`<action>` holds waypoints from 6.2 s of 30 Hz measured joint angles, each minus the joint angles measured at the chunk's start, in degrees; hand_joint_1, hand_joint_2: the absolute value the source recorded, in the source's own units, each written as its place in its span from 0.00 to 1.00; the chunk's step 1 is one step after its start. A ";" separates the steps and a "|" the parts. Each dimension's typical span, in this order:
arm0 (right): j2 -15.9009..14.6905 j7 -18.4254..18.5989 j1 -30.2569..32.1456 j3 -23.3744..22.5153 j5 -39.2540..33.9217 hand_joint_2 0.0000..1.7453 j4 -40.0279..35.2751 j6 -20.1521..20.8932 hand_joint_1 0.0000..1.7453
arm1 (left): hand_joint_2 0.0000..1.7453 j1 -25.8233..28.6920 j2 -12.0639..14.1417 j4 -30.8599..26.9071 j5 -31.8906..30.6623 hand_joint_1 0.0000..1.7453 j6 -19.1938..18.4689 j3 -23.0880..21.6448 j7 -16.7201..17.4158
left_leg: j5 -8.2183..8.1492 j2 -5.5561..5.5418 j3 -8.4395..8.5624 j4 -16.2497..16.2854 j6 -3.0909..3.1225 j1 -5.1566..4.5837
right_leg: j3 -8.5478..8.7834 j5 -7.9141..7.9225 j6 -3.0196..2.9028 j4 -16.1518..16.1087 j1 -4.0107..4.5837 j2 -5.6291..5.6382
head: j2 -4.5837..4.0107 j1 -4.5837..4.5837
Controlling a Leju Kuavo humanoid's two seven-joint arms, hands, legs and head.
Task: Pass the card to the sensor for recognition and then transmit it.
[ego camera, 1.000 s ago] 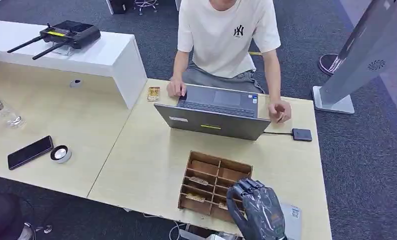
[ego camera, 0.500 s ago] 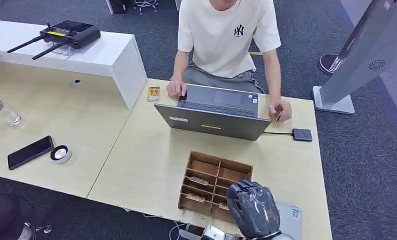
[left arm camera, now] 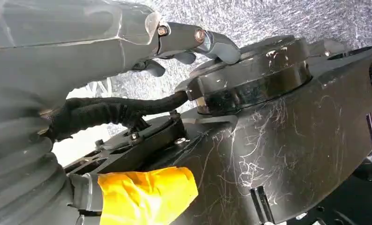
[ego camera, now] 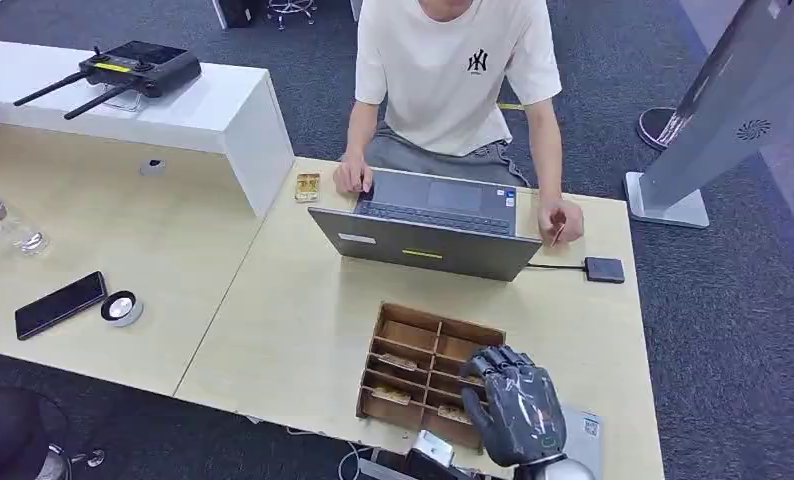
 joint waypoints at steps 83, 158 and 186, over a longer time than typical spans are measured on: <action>1.03 1.18 -2.17 -0.07 0.83 1.00 6.45 4.11 0.44 | 1.00 -0.61 0.90 -1.55 -3.21 0.00 0.00 -0.07 4.94 | 0.00 0.00 0.00 0.00 0.00 0.00 | 0.00 0.00 0.00 0.00 0.00 0.00 | 0.00 0.00; 2.99 -4.50 2.60 -12.43 -23.52 1.00 -10.12 7.11 1.00 | 1.00 2.77 1.33 -4.94 -9.42 0.00 0.00 3.56 9.53 | 0.00 0.01 0.00 0.00 0.00 0.00 | -0.01 0.00 0.00 0.00 0.00 0.01 | 0.00 0.00; 5.77 -9.64 -2.75 -15.54 -30.03 1.00 -17.42 4.46 1.00 | 1.00 4.07 0.90 -5.81 -10.97 0.00 0.00 5.00 8.78 | 0.01 0.02 0.02 0.00 0.00 0.00 | 0.00 0.01 0.00 0.01 0.00 0.02 | 0.00 0.00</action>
